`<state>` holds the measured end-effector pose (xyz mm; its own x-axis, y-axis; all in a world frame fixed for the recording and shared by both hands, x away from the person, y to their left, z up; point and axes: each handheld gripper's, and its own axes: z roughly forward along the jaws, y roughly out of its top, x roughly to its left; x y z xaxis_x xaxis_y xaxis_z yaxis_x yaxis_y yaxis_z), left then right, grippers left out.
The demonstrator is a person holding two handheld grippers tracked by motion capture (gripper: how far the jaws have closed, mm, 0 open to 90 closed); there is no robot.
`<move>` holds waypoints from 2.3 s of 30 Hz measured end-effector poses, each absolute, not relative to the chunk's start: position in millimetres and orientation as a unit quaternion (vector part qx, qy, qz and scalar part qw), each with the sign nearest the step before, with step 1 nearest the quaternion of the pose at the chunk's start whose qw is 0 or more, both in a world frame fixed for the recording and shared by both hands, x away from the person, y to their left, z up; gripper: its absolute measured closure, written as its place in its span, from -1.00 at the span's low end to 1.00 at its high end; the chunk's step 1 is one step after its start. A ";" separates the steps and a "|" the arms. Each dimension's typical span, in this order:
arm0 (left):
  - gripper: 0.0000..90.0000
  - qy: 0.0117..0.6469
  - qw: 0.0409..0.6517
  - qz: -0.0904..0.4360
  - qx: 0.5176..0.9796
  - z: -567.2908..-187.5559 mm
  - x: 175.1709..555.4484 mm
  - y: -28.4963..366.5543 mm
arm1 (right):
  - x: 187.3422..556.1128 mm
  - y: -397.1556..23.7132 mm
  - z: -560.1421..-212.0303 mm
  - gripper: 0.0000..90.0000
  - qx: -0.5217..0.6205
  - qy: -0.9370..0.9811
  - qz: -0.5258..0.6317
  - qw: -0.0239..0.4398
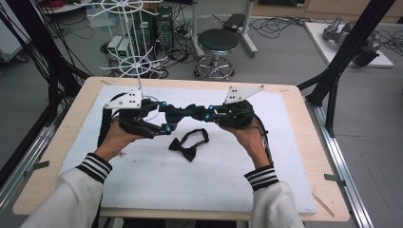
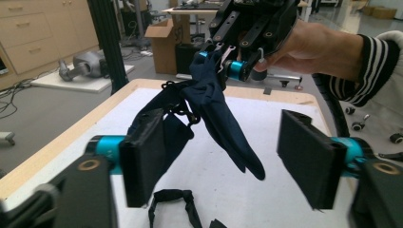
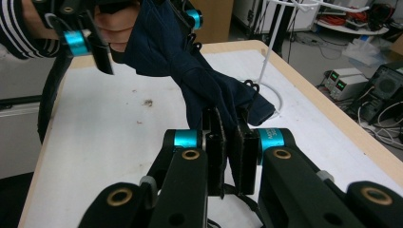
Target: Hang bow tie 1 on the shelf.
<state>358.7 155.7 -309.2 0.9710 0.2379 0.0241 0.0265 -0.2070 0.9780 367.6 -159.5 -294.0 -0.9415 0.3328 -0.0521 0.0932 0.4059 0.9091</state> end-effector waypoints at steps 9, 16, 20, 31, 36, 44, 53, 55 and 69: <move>0.30 0.085 0.626 0.091 0.770 -308.8 359.1 155.5 | 367.5 -156.5 -294.8 0.92 0.120 0.832 0.529 0.114; 0.70 0.092 0.629 0.088 0.767 -308.6 359.1 156.7 | 368.0 -155.4 -295.7 0.91 0.120 0.831 0.531 0.114; 0.79 0.095 0.629 0.087 0.766 -308.8 359.2 156.8 | 367.9 -155.6 -295.9 0.91 0.121 0.829 0.534 0.114; 0.83 0.101 0.629 0.096 0.765 -307.9 358.4 157.4 | 368.7 -149.8 -304.5 -0.67 0.152 0.824 0.531 0.128; 0.83 0.099 0.630 0.100 0.764 -307.4 356.9 158.5 | 363.6 -150.8 -306.2 -0.77 0.153 0.813 0.538 0.163; 0.83 0.104 0.629 0.106 0.763 -306.8 357.0 162.3 | 362.4 -161.5 -303.6 -0.77 0.165 0.801 0.553 0.158; 0.83 0.109 0.631 0.119 0.759 -305.0 355.2 173.1 | 353.2 -178.6 -311.5 -0.77 0.187 0.789 0.560 0.166; 0.83 0.114 0.634 0.122 0.755 -304.4 354.6 177.0 | 350.7 -184.2 -314.0 -0.77 0.195 0.785 0.563 0.169; 0.82 0.133 0.646 0.152 0.736 -296.4 354.0 204.4 | 322.1 -224.9 -341.1 -0.77 0.250 0.752 0.580 0.188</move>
<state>354.0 204.4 -296.4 0.9186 0.3918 0.0519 -0.0008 -0.1294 0.9916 322.1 -224.9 -341.1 -0.8038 0.5949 0.0066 0.1579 0.2025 0.9665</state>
